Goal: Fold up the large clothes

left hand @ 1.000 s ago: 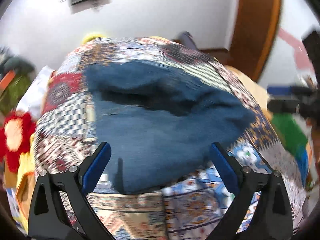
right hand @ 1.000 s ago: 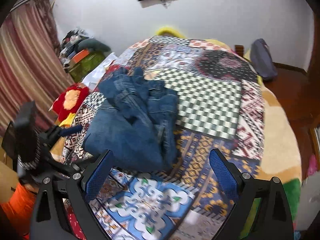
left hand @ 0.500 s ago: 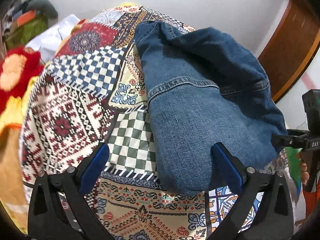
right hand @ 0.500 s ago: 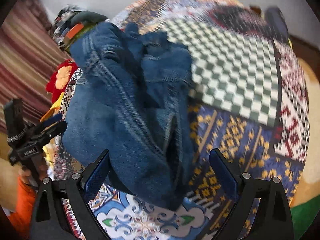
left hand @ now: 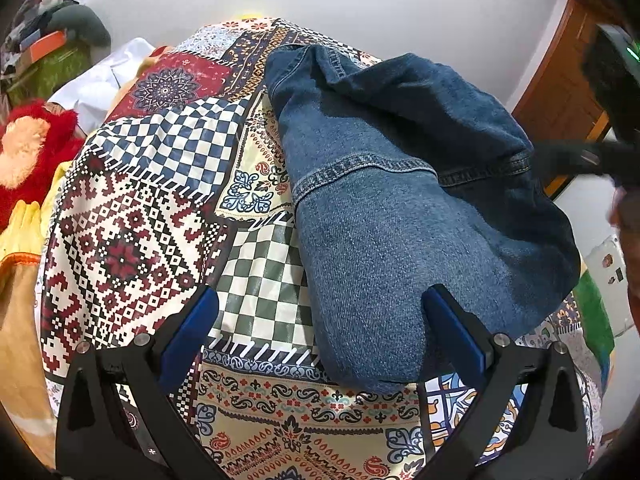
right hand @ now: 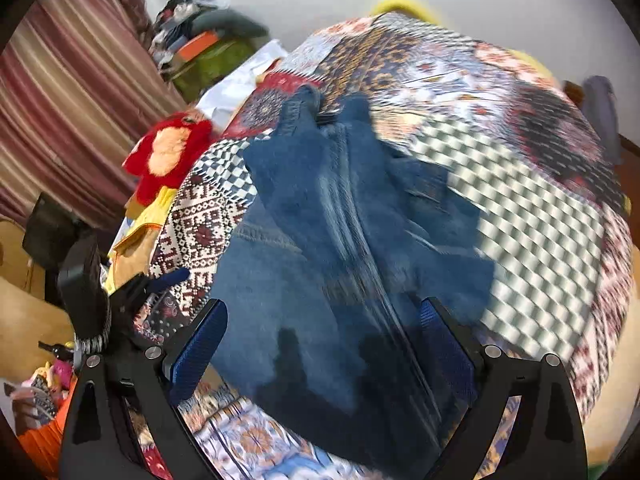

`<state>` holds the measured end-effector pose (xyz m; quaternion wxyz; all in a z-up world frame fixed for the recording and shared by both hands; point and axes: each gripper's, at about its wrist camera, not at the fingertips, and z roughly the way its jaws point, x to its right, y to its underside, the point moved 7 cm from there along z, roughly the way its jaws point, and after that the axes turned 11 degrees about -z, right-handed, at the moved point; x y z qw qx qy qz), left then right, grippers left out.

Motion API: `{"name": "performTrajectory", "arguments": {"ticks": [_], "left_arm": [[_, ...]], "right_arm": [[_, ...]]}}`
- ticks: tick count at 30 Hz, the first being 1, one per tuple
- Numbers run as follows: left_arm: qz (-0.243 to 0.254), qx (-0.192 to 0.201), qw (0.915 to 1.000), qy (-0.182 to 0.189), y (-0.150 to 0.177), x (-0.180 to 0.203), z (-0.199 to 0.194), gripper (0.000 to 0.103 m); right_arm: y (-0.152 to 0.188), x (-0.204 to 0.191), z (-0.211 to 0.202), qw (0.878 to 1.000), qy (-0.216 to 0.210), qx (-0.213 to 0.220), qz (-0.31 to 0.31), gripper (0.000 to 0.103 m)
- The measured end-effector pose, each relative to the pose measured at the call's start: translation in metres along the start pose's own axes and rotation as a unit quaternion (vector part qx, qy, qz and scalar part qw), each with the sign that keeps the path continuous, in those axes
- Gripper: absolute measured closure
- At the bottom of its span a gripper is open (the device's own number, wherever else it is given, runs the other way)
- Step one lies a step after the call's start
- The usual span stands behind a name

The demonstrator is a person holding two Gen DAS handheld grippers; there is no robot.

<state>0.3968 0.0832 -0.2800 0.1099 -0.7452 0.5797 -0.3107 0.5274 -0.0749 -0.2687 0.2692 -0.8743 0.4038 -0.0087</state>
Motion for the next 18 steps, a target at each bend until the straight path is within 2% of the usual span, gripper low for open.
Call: {"name": "performTrajectory", "arguments": {"ticks": [4, 10, 11, 13, 14, 15, 16, 18], "left_arm": [[-0.001, -0.003, 1.0, 0.008, -0.001, -0.002, 0.003, 0.0], [-0.006, -0.006, 0.9998, 0.016, 0.0, -0.004, 0.006, 0.0], [-0.006, -0.006, 0.9998, 0.016, 0.0, -0.004, 0.006, 0.0], [-0.005, -0.008, 0.9999, 0.013, 0.0, -0.003, 0.007, 0.0], [-0.003, -0.006, 0.9999, 0.01, 0.0, -0.002, 0.007, 0.0], [-0.001, -0.006, 0.9999, 0.008, 0.0, -0.001, 0.006, 0.0], [0.001, -0.007, 1.0, 0.006, 0.0, -0.001, 0.006, 0.0], [0.003, -0.01, 0.9999, 0.002, 0.001, 0.001, 0.007, 0.0]], "right_arm": [[-0.018, 0.01, 0.029, 0.999, 0.016, -0.028, -0.013, 0.007], [-0.028, 0.07, 0.036, 0.992, 0.121, -0.016, -0.018, 0.007], [-0.025, 0.085, 0.033, 0.99, 0.143, -0.013, -0.01, 0.007], [-0.014, 0.11, 0.03, 0.989, 0.149, -0.012, 0.005, 0.007], [-0.007, 0.125, 0.028, 0.985, 0.169, -0.018, 0.015, 0.007], [-0.002, 0.134, 0.027, 0.984, 0.174, -0.02, 0.022, 0.007], [0.004, 0.142, 0.025, 0.986, 0.161, -0.017, 0.034, 0.007], [0.015, 0.154, 0.017, 0.99, 0.114, -0.007, 0.085, 0.007]]}}
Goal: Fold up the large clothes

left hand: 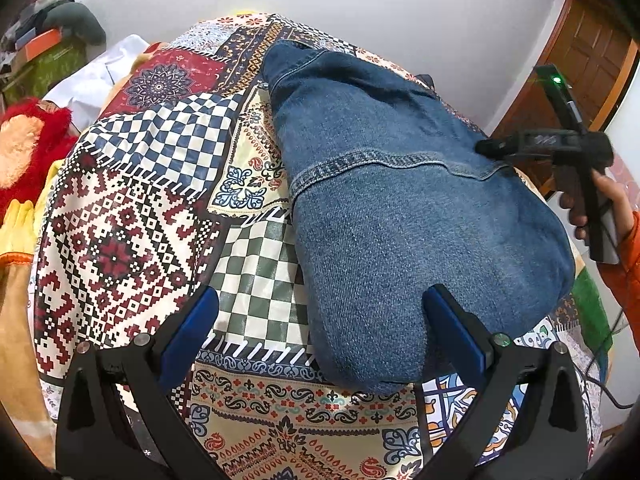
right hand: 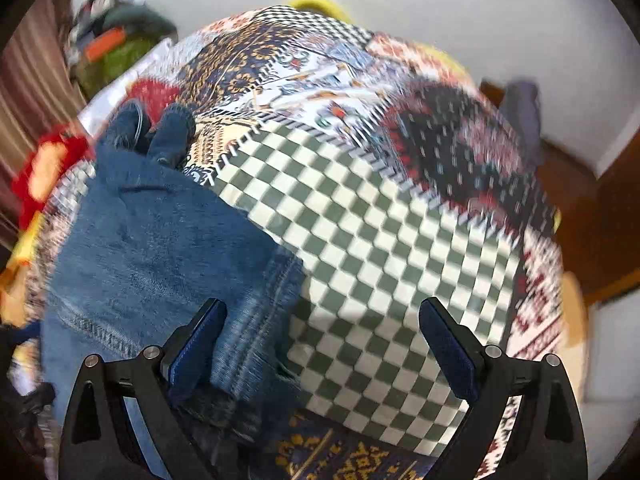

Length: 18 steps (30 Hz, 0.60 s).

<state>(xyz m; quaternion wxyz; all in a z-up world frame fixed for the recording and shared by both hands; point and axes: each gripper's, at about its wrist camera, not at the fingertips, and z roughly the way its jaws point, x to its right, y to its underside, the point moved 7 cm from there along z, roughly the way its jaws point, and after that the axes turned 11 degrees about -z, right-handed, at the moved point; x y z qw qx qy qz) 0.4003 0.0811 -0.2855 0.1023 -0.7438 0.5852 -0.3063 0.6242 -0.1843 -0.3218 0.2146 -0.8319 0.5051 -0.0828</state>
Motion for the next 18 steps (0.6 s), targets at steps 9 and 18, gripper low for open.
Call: {"name": "performTrajectory", "arguments": {"ticks": [9, 18], "left_arm": [[0.03, -0.008, 0.9987, -0.04, -0.008, 0.003, -0.004, 0.0], [0.054, 0.018, 0.9969, -0.054, -0.057, 0.009, -0.017, 0.0]], "right_arm": [[0.014, -0.016, -0.066, 0.999, -0.017, 0.046, -0.002, 0.007], [0.044, -0.051, -0.088, 0.995, -0.084, 0.045, -0.01, 0.006]]}}
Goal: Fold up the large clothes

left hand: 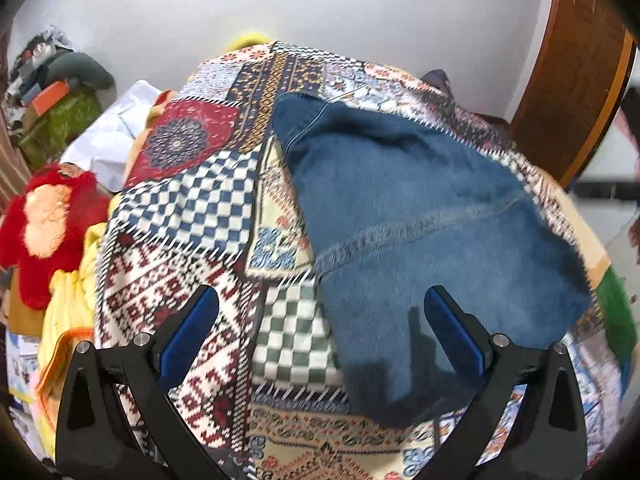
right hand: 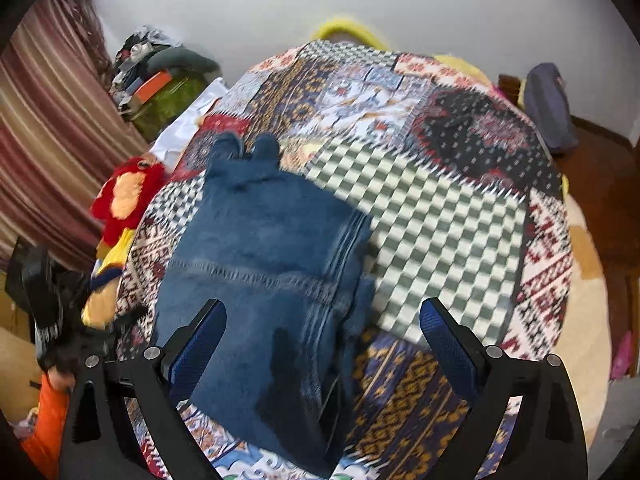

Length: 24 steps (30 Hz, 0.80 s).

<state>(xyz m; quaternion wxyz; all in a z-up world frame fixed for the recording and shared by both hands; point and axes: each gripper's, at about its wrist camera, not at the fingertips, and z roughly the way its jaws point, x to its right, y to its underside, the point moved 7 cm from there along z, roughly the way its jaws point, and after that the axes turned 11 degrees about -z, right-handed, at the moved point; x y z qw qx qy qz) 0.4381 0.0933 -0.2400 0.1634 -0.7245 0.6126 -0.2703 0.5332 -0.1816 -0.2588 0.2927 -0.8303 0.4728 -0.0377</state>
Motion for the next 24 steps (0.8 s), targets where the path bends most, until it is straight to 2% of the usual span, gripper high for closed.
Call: {"name": "performTrajectory", "arguments": {"ticks": [3, 7, 9, 11, 17, 19, 24], "left_arm": [[-0.017, -0.039, 0.9982, 0.042, -0.008, 0.001, 0.016, 0.0], [-0.051, -0.114, 0.9891, 0.078, 0.001, 0.001, 0.049, 0.0], [-0.091, -0.143, 0.9773, 0.127, 0.004, -0.001, 0.063, 0.0], [-0.125, -0.165, 0.9653, 0.159, 0.005, -0.004, 0.074, 0.0], [-0.167, -0.207, 0.942, 0.205, 0.007, 0.0, 0.104, 0.0], [-0.17, -0.212, 0.9391, 0.21, 0.007, 0.003, 0.111, 0.0], [-0.154, -0.211, 0.9435, 0.204, 0.005, 0.017, 0.118, 0.0]], "right_arm": [[0.013, 0.001, 0.019, 0.999, -0.028, -0.023, 0.016, 0.006], [0.032, 0.01, 0.056, 0.994, -0.065, -0.069, 0.054, 0.006], [0.041, 0.01, 0.077, 0.988, -0.098, -0.099, 0.067, 0.006], [0.044, 0.008, 0.091, 0.985, -0.119, -0.11, 0.065, 0.006], [0.03, 0.002, 0.118, 0.978, -0.171, -0.096, 0.072, 0.006], [0.023, 0.0, 0.123, 0.977, -0.178, -0.089, 0.072, 0.005], [0.01, 0.001, 0.13, 0.972, -0.199, -0.075, 0.104, 0.005]]}}
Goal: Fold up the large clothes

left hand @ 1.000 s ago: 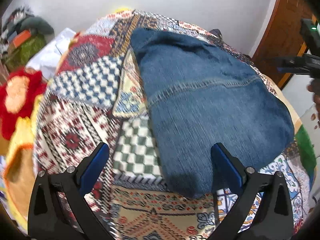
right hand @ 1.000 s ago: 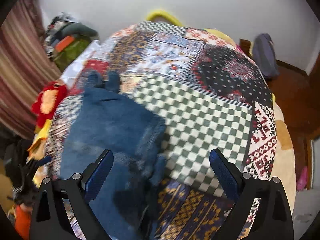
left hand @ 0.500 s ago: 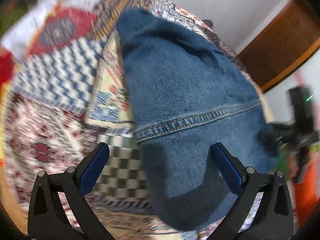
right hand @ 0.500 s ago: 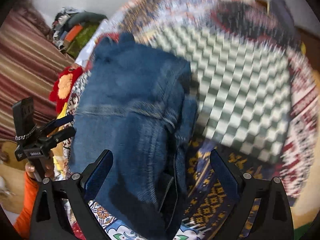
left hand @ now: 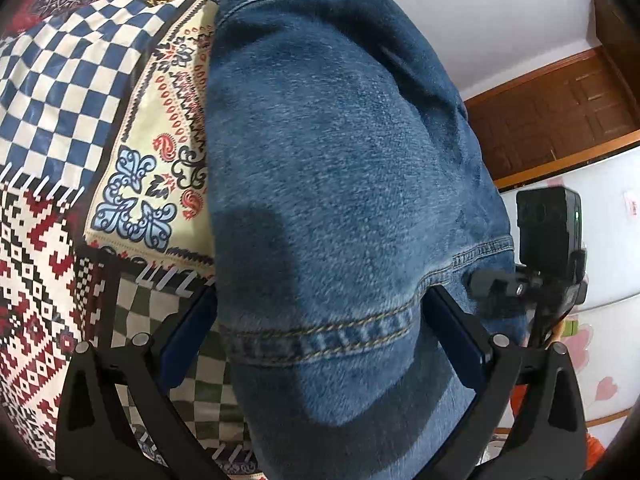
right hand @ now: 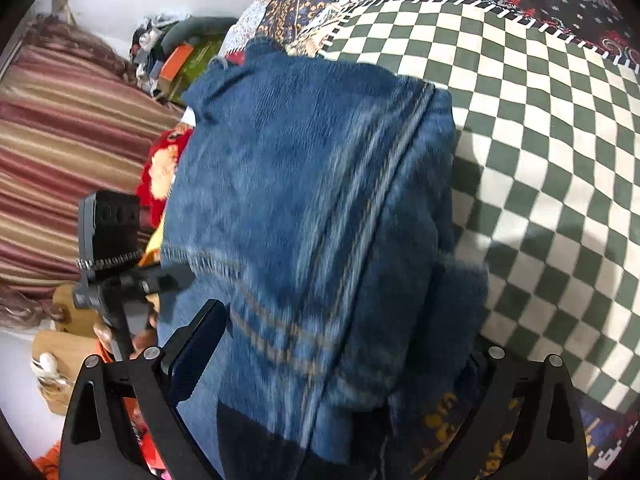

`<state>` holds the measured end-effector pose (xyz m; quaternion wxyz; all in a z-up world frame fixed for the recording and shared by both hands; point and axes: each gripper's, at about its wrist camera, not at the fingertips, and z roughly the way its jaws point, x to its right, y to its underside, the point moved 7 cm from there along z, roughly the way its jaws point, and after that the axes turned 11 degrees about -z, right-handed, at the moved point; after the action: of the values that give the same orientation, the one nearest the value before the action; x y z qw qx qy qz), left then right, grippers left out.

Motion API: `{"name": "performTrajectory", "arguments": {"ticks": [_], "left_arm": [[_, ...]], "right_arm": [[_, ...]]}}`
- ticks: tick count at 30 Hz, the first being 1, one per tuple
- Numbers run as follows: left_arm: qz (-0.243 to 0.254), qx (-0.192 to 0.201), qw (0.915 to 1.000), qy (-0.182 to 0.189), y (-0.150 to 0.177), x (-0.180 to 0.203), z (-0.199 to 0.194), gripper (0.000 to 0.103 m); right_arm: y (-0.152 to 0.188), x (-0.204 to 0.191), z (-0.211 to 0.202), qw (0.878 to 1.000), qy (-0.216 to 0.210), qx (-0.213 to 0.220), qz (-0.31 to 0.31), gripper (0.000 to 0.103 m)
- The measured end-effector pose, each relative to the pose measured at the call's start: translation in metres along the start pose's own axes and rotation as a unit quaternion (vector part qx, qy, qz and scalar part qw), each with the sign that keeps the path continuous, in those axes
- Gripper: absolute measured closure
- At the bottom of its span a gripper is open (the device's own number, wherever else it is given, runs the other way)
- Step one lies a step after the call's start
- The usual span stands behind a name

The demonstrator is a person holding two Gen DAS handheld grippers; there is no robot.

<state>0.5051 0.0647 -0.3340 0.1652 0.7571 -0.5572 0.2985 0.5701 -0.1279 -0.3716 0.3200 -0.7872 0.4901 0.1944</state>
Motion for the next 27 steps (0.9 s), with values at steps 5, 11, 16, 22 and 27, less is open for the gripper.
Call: {"name": "performTrajectory", "arguments": {"ticks": [5, 11, 16, 22, 27], "left_arm": [[0.024, 0.001, 0.9996, -0.018, 0.004, 0.026, 0.007, 0.005], [0.042, 0.024, 0.9983, -0.034, 0.014, 0.05, -0.01, 0.027], [0.075, 0.065, 0.9945, -0.032, 0.026, 0.077, -0.052, 0.034], [0.103, 0.131, 0.986, -0.014, 0.035, 0.096, -0.137, 0.034], [0.097, 0.174, 0.9799, -0.006, 0.038, 0.08, -0.201, 0.034]], "right_arm": [[-0.001, 0.004, 0.0, 0.999, -0.008, 0.019, 0.034, 0.017], [0.008, -0.005, -0.024, 0.999, -0.001, 0.029, 0.031, 0.051], [0.007, -0.042, -0.059, 0.999, -0.006, 0.048, 0.007, 0.059], [-0.003, -0.111, -0.091, 0.996, -0.015, 0.084, -0.028, 0.059], [-0.013, -0.177, -0.09, 0.993, -0.016, 0.096, -0.066, 0.06]]}}
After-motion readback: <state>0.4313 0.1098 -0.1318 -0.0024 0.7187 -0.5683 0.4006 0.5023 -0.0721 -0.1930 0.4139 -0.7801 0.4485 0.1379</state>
